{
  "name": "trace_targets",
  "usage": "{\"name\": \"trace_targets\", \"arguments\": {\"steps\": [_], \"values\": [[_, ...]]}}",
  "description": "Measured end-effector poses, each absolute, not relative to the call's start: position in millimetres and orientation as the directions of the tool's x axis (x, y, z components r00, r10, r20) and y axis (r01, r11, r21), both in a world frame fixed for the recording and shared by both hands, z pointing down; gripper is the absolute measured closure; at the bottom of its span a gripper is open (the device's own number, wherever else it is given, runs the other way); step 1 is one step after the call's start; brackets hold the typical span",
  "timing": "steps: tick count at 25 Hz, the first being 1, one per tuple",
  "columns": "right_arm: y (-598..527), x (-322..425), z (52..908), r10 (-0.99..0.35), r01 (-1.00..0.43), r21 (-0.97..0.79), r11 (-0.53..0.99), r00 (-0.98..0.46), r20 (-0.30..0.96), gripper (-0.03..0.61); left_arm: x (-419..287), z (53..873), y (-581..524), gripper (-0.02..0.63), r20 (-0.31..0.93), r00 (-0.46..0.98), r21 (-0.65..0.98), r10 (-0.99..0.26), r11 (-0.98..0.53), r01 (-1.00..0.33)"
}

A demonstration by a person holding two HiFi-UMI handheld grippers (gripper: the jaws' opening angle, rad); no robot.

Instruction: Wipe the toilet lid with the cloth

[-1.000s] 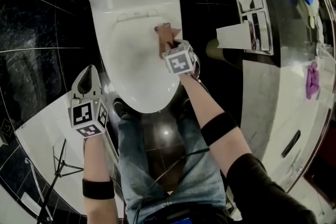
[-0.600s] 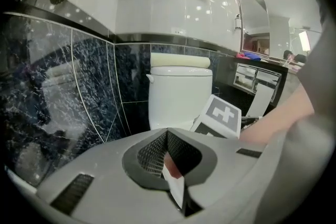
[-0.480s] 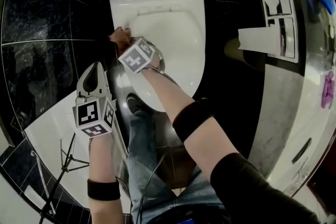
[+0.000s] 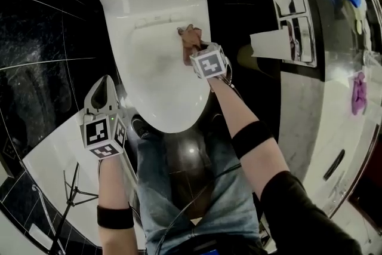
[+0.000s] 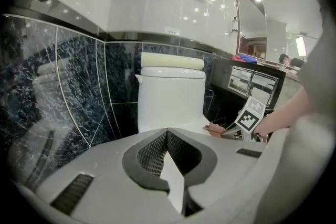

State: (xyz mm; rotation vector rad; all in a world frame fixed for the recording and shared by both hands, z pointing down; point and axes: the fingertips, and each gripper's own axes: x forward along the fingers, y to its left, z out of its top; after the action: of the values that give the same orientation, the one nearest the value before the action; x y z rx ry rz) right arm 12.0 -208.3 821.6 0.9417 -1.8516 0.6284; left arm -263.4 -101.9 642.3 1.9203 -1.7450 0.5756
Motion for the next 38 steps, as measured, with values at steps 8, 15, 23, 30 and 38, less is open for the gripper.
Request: {"name": "trace_targets", "arguments": {"steps": [8,15,23,30,38], "values": [[-224,37,810,-0.378,-0.857,0.017,0.515,-0.209,0.902,0.5,-260,640,-107,0.614,0.596,0.104,0.071,-0.796,-0.076,-0.995],[-234,-168,764,-0.365,-0.651,-0.061,0.757,-0.497,0.787,0.499,-274,643,-104,0.614,0.611,0.102,0.071,-0.785,-0.074,-0.995],[-199,-271,822,-0.172,-0.527,-0.127,0.841,-0.481,0.86,0.499,-308,658,-94,0.614,0.629,0.075,0.059,-0.774,-0.049,-0.997],[-222,-201,823,-0.229,-0.589,-0.084,0.804,-0.437,0.87,0.5,-306,662,-95,0.614,0.642,0.08,0.067,-0.762,-0.048,-0.997],[-268,-40,816,-0.357,-0.787,-0.018,0.616,-0.3,0.885,0.5,-260,657,-119,0.614,0.62,0.132,0.09,-0.773,-0.096,-0.991]]}}
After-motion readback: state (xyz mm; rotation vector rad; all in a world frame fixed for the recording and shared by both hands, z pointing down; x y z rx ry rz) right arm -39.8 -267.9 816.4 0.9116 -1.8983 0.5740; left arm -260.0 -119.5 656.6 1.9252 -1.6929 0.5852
